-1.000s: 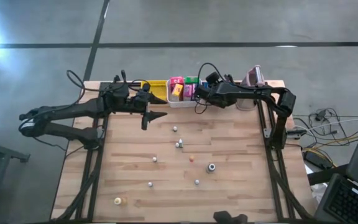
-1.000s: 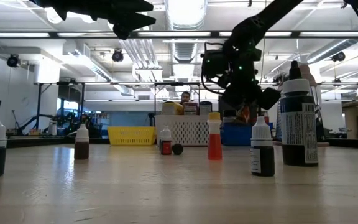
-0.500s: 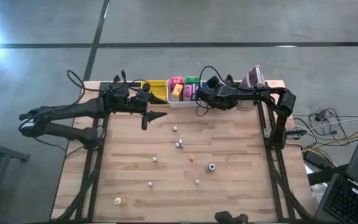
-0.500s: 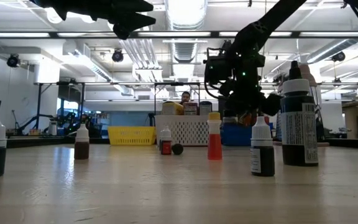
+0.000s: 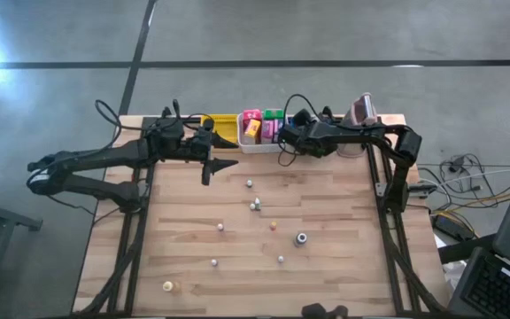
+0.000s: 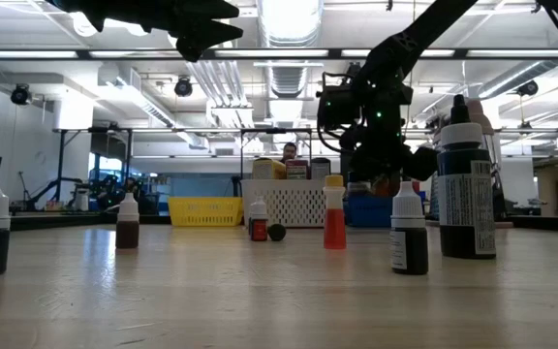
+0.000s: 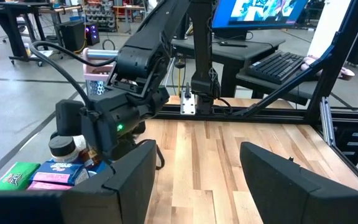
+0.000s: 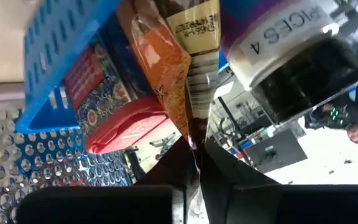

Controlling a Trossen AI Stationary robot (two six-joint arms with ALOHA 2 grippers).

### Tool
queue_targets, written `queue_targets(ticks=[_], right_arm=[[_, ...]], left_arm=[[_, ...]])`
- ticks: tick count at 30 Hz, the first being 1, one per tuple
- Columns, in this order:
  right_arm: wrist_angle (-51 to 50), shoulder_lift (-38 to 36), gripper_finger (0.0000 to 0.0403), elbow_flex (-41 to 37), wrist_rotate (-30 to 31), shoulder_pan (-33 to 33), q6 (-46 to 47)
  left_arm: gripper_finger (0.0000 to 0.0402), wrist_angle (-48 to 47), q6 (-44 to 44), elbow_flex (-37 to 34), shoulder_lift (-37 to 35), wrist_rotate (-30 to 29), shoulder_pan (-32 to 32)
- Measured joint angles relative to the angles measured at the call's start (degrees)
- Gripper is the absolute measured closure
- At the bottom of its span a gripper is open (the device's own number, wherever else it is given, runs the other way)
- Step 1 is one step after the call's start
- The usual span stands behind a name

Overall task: Pick & Place Kitchen Items
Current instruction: Put the orange seasoning pack into the blue basket, then put the black food coloring bottle into the yellow basket

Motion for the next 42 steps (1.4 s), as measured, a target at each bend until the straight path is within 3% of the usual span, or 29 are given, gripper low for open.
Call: queue_targets(ticks=[8,14,18,26,31,34,37,42], right_arm=[[0.39,0.0,0.0302,0.0,-2.32,0.09,-0.73],[0.26,-0.39,0.0238,1.06,4.89,0.82,4.27],[-0.67,-2.17,0.0212,2.09,3.78,2.1,6.27],[-0.82,-9.04,0.023,2.49,3.09,6.96,14.49],[-1.04,-15.53,0.0255,2.48,2.68,11.45,25.34],[-1.07,-21.12,0.0275,2.41,-4.32,14.16,32.98],[-1.21,-27.44,0.03,2.4,-16.84,15.82,42.01],[-1.94,-37.55,0.0348,2.12,-38.27,16.04,52.14]], left_arm=[[0.0163,-0.46,0.02,-0.02,0.0,0.01,0.01],[0.0163,-0.42,0.5,-0.02,0.0,-0.01,0.01],[0.0163,-0.44,-0.32,-0.02,0.0,-0.01,0.01],[0.0163,-4.26,-0.71,-0.02,-0.59,-0.03,0.01],[0.0163,-9.02,-0.45,-0.02,-3.89,-0.37,0.01],[0.0163,-13.49,-0.47,-0.02,-7.71,-2.73,-0.01],[0.0164,-16.41,-1.47,-0.85,-11.79,-4.62,-0.12],[0.0164,-13.02,-3.22,-5.64,-17.39,-4.94,-0.23]])
